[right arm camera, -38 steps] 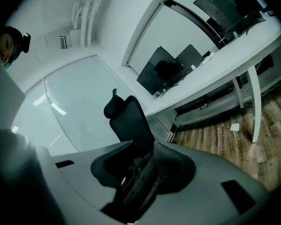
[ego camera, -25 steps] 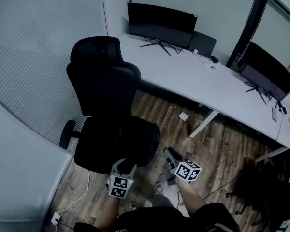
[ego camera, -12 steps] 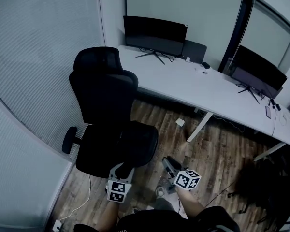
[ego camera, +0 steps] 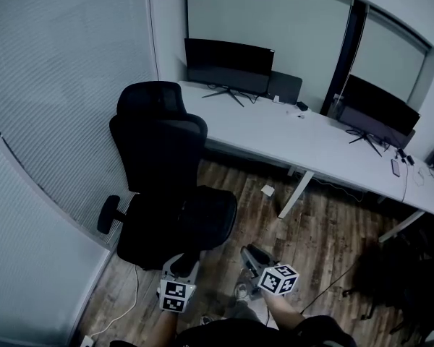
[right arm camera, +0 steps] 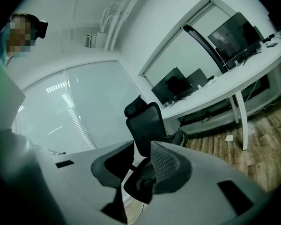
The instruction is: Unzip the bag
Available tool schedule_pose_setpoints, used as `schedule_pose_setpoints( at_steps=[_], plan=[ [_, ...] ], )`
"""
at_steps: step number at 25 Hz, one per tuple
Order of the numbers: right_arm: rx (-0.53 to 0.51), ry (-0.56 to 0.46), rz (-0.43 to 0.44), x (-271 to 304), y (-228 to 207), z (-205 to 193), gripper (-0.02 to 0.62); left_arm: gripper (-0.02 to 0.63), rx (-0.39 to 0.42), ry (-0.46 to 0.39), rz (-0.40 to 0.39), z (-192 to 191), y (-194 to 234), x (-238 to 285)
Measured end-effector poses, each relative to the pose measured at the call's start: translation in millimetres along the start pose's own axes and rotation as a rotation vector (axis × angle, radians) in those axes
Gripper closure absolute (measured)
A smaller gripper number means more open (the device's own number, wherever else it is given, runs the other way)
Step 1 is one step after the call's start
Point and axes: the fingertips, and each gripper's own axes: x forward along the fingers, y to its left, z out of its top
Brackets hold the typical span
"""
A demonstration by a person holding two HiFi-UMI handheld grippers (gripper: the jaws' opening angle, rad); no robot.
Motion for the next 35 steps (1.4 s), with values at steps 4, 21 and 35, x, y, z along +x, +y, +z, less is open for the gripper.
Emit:
schedule_pose_setpoints(
  at_steps=[4, 21, 35],
  plan=[
    [-0.017, 0.012, 0.012, -17.3, 19.7, -13.2, 0.482, 0.42, -0.011, -0.001, -0.003, -9.6, -7.6, -24.3],
    [-0.135, 0.074, 0.044, -42.7, 80.5, -48.9, 0.482, 0.445, -0.015, -0.026, 0.01, -34.3, -9.5, -94.2],
    [-0.168, 0.059, 0.037, -44.6, 93.7, -55.2, 0.514, 0.489, -0.025, -0.059, 0.005, -37.7, -15.3, -101.5]
  ],
)
